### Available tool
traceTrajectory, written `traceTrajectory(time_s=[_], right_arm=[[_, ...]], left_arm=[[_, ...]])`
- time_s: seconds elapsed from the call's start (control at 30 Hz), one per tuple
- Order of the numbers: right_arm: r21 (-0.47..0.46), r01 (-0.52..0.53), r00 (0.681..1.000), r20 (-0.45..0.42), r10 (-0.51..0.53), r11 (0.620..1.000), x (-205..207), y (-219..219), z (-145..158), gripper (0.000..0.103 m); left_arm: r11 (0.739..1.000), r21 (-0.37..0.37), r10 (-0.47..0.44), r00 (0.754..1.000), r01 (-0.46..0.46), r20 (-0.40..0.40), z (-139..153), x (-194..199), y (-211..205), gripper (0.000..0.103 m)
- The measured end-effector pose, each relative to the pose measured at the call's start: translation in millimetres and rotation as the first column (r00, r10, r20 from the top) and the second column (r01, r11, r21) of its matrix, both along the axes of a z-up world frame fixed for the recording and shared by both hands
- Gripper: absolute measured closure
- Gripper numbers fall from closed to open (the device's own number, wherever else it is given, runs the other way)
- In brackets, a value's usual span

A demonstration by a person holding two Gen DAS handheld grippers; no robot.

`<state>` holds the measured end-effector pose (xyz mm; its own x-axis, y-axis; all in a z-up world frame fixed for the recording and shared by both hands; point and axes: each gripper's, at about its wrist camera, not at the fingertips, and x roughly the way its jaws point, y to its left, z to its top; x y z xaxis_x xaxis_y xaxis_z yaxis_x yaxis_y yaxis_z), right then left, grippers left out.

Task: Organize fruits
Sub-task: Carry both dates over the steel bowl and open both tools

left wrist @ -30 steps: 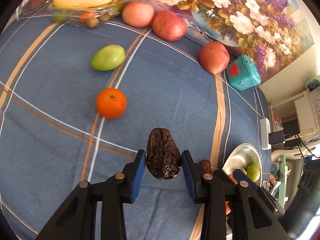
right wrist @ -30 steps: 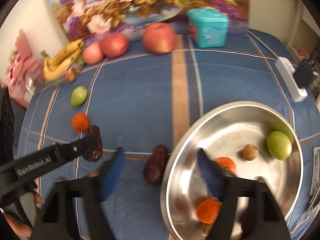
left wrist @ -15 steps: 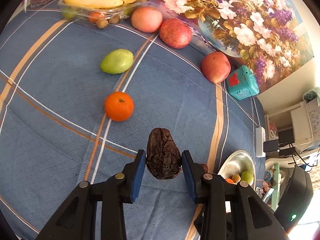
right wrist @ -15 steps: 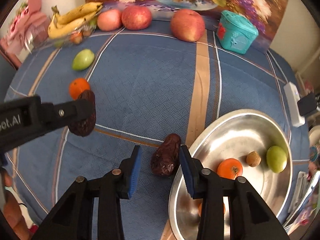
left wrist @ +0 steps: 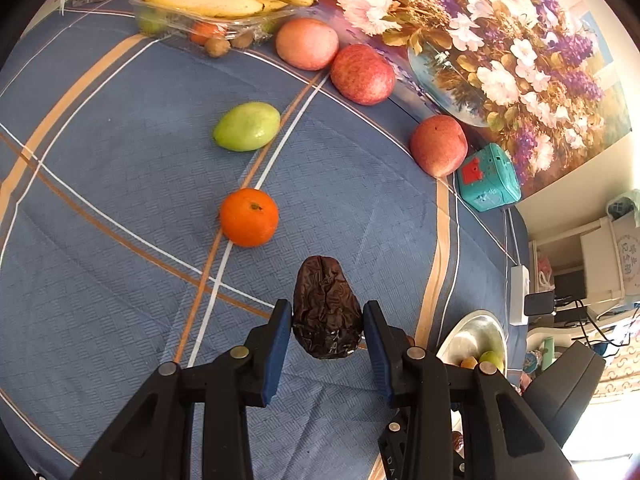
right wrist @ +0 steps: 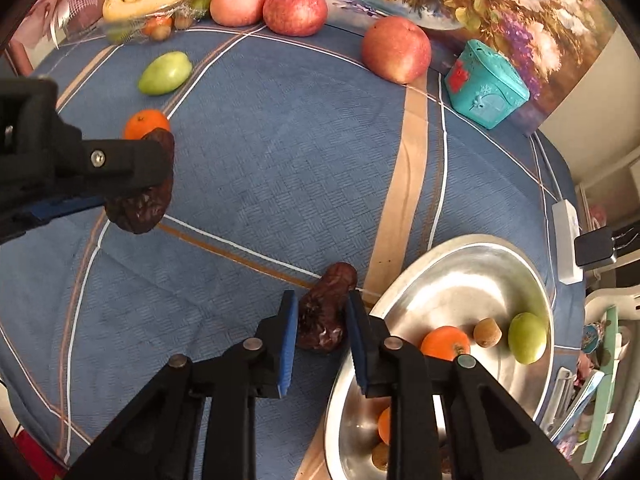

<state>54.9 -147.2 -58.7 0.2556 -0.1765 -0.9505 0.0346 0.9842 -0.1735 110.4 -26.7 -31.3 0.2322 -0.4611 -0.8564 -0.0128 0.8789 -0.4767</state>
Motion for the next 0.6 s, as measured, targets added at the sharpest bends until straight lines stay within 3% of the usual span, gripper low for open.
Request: traceTrajectory(time_s=[0.1,0.23,0.4,0.6], right_arm=[[0.024,0.014,1.000,0.012,-0.014,1.000,-0.7,-2.0,2.4,0.085],[0.189,0.029,0.998,0.046,-0.038,0.982,-1.5,-7.6,9.7,0.087],[0.293,0.012,0.996,0.081,-0.038,0.956,0.6,-5.0,19.2,0.093],[0.239,0.014,0.997,0.072,-0.032,0.971,-0.2,-0.9,17.1,0.093]], left_arm=[[1.000,-0.003,0.007,1.000,-0.007,-0.001,0.0,0.0,1.6,0.064],[1.000,-0.007,0.022,1.000,-0.022,-0.002,-0.4,0.2,3.7,0.064],[0.999,-0.016,0.040,0.999,-0.040,-0.005,-0.5,-0.5,6.0,0.064],[0.998,-0.016,0.058,0.998,-0.058,-0.014,-1.9,-0.8,8.7,0.064]])
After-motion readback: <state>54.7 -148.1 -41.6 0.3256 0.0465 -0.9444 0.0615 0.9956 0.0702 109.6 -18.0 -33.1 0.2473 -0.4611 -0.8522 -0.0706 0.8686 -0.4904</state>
